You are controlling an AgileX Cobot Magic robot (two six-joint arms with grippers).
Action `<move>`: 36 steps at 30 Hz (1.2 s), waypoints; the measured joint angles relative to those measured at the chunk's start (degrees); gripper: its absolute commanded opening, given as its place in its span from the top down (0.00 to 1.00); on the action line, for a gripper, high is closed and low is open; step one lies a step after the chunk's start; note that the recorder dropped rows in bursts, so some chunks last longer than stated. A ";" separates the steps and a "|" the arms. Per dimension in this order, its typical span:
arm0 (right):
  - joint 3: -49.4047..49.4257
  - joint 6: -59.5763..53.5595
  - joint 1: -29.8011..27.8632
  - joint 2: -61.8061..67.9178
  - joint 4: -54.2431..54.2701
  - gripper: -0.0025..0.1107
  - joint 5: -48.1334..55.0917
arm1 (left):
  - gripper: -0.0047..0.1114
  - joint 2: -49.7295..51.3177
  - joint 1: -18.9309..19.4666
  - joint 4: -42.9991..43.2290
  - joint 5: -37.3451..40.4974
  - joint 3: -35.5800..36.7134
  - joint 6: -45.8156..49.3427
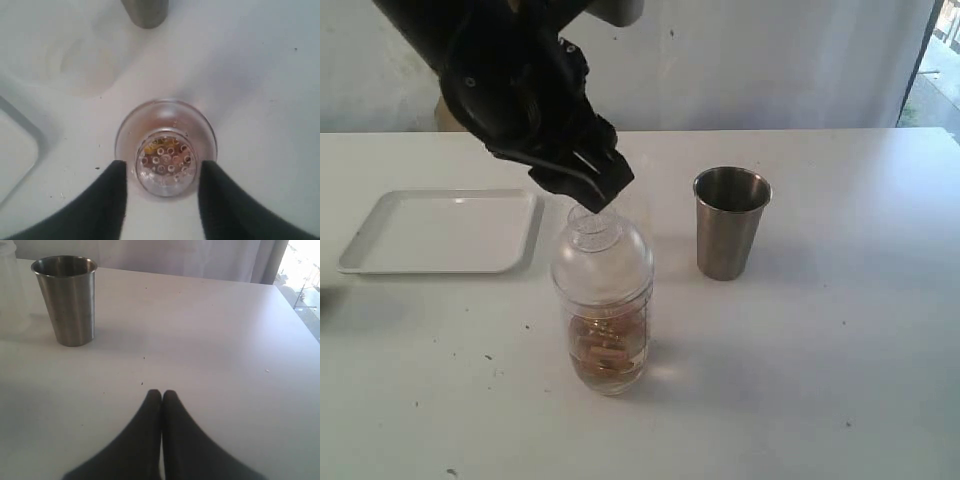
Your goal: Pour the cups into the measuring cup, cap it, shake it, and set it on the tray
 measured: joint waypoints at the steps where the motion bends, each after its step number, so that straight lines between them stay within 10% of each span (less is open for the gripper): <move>1: 0.00 0.00 0.00 0.00 0.00 0.98 0.00 | 0.92 -0.32 0.00 0.00 0.36 0.00 0.00; 36: 0.00 0.00 0.00 0.00 0.00 0.98 0.00 | 0.96 -0.74 -0.10 -3.49 -14.73 10.91 9.71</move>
